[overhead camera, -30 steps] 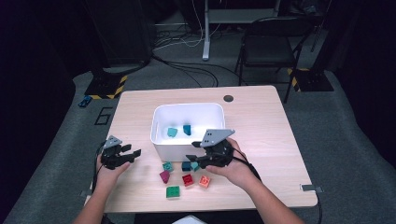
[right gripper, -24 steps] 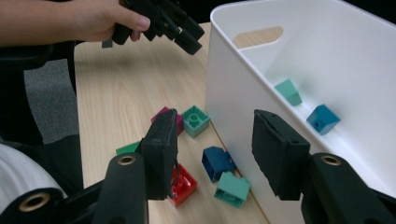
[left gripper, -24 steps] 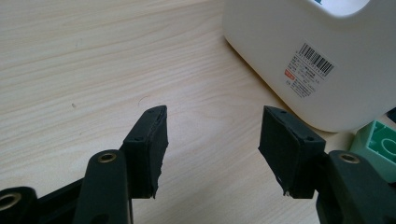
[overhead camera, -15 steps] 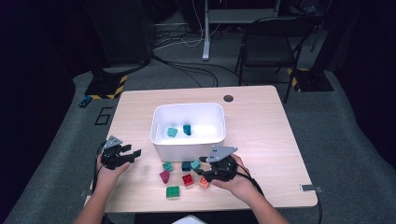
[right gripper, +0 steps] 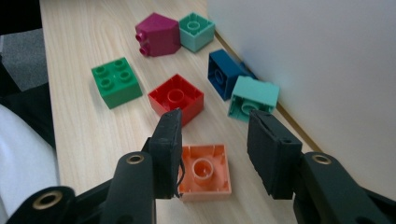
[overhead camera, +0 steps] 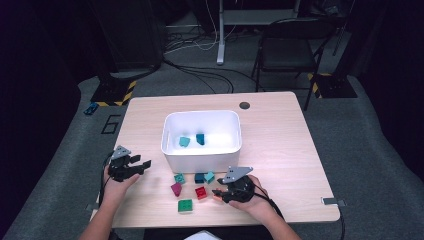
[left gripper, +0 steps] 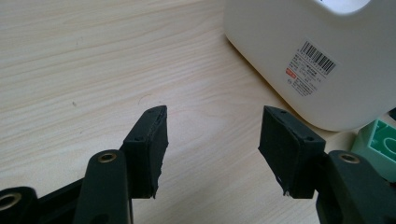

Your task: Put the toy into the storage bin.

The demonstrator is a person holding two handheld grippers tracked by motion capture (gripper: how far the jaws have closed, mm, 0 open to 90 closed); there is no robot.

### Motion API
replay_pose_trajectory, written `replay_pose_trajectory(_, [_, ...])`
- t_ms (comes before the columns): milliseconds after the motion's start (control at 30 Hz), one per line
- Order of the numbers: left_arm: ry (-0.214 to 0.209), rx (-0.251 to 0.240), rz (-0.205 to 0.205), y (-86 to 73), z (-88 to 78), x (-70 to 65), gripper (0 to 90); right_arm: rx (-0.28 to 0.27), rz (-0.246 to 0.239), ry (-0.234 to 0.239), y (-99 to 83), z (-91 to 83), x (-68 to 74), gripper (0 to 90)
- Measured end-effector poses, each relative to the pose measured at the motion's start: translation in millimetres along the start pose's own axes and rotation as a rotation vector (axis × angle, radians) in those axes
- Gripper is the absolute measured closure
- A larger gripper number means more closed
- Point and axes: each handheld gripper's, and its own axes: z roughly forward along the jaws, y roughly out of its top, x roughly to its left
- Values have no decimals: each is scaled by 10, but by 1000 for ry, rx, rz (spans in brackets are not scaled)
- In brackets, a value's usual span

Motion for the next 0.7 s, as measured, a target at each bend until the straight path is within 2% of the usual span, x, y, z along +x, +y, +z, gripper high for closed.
replay_pose_trajectory(233, [-6, 6, 2, 5, -14, 6, 416, 22, 42, 6, -103, 76, -7, 535])
replay_pose_trajectory(300, [-5, 6, -1, 5, -16, 12, 417, 26, 28, 18, -113, 92, -2, 531])
replay_pose_trajectory(367, [-6, 6, 0, 5, -15, 12, 416, 35, 20, 11, -114, 109, 12, 532])
replay_pose_trajectory(700, [-7, 8, 3, 5, -9, 6, 416, 30, 30, 29, -104, 116, 57, 528])
